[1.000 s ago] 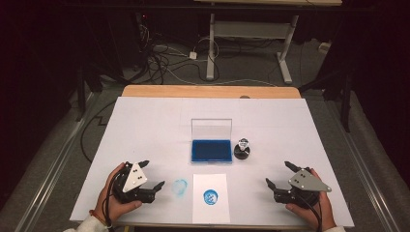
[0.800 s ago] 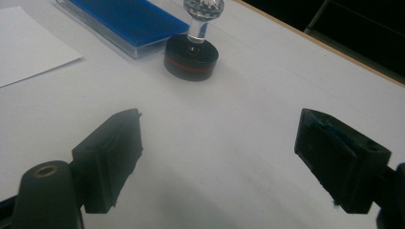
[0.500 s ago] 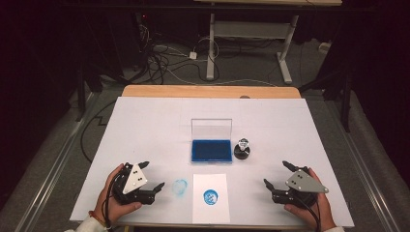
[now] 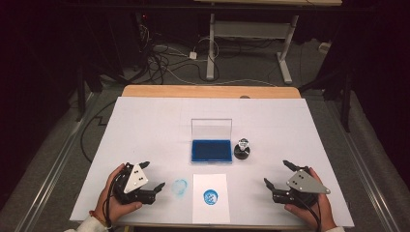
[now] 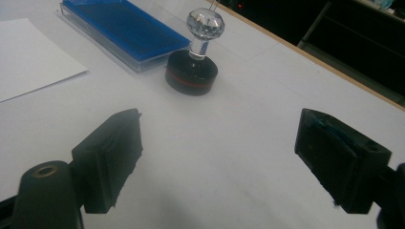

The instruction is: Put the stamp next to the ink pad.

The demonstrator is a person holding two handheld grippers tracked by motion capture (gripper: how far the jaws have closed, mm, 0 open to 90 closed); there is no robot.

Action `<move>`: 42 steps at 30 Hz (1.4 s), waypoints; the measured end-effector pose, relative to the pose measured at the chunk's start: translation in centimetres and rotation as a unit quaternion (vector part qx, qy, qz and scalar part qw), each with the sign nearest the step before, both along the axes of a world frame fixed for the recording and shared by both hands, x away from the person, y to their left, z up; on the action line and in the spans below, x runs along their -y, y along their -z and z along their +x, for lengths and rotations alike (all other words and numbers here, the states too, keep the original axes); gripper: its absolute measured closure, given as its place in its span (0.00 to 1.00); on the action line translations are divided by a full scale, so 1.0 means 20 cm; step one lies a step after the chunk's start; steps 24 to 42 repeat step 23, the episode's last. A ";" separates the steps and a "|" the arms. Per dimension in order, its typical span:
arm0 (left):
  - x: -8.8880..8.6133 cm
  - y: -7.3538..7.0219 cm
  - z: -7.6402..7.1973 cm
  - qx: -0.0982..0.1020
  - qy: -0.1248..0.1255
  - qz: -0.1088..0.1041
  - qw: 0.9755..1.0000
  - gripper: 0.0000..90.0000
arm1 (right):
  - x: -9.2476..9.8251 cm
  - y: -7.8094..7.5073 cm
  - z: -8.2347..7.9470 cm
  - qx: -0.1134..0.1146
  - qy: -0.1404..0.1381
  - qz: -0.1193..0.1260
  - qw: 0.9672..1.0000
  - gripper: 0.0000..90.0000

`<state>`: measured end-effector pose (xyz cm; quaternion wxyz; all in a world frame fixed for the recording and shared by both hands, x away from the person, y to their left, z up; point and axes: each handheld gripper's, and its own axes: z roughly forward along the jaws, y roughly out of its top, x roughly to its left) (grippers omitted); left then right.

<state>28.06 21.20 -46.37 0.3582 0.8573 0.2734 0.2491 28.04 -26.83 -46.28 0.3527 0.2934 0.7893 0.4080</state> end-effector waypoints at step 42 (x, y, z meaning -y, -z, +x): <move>-0.01 0.00 0.02 -0.004 -0.015 -0.013 1.000 0.18 | 0.00 -0.01 0.03 0.000 0.006 0.013 1.000 0.18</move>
